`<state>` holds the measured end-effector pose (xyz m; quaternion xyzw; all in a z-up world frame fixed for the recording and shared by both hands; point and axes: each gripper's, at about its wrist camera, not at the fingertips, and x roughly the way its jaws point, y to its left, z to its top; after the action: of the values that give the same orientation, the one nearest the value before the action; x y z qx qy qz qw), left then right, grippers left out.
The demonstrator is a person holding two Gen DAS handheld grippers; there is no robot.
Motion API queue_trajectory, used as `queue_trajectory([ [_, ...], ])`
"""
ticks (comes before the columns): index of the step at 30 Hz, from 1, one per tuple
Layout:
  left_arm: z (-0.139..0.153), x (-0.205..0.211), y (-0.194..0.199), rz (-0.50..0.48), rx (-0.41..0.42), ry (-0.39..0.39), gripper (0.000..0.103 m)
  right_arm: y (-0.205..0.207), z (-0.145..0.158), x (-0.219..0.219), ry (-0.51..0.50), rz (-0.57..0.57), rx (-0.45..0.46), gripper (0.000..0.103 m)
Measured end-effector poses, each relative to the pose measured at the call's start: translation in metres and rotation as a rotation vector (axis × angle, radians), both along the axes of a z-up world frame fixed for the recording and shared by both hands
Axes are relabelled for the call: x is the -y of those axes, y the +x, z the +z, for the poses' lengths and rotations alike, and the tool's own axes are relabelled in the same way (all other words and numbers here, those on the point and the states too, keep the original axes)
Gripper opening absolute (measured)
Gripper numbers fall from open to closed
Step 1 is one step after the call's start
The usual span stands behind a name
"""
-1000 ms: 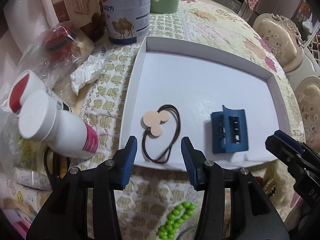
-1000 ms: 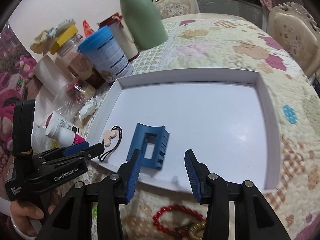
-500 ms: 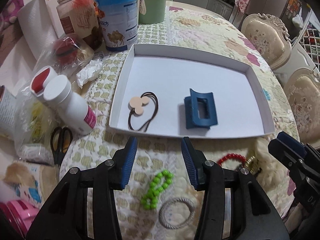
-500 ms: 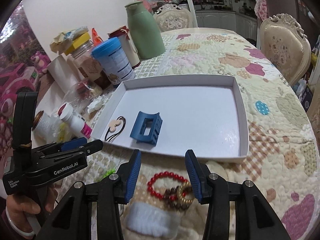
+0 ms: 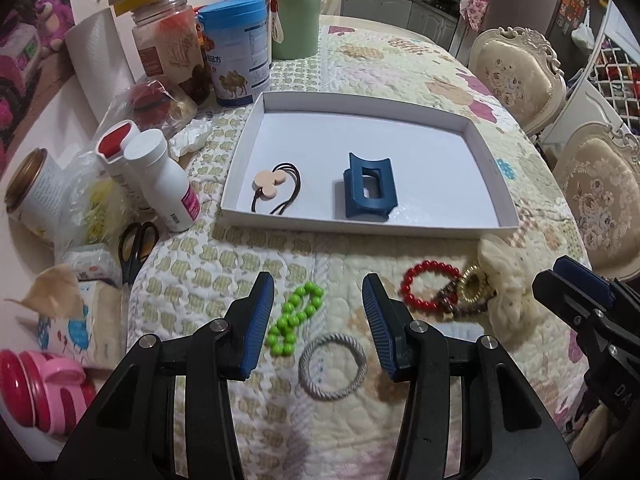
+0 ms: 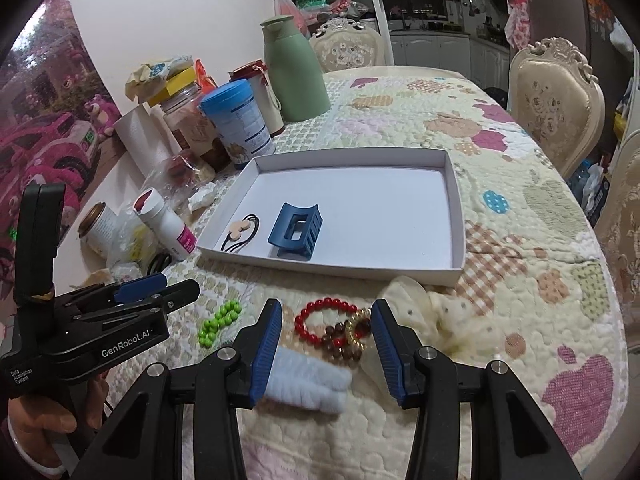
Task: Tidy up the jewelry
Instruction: 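Move both tools back to the remaining accessories beside the tray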
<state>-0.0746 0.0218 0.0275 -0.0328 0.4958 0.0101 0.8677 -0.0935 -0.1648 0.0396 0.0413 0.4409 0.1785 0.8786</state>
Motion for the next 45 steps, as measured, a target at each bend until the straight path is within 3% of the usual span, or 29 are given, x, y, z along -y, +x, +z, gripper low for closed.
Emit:
queue_trajectory([
  [2, 0.002, 0.001, -0.006, -0.003, 0.001, -0.007, 0.045, -0.007, 0.003, 0.004, 0.002, 0.006, 0.004, 0.046],
  [6, 0.004, 0.001, -0.02, -0.005, -0.007, -0.04, 0.045, -0.023, 0.006, 0.012, -0.005, 0.023, 0.013, 0.059],
  [20, -0.004, 0.021, -0.061, -0.077, -0.054, -0.093, 0.054, -0.061, -0.027, 0.06, -0.047, -0.017, -0.047, 0.059],
  [30, -0.015, 0.045, -0.055, -0.129, -0.083, -0.123, 0.06, -0.057, -0.039, 0.073, -0.04, -0.041, -0.068, 0.06],
  [45, -0.027, 0.055, -0.037, -0.143, -0.1, -0.15, 0.06, -0.038, -0.04, 0.064, -0.041, -0.026, -0.074, 0.064],
])
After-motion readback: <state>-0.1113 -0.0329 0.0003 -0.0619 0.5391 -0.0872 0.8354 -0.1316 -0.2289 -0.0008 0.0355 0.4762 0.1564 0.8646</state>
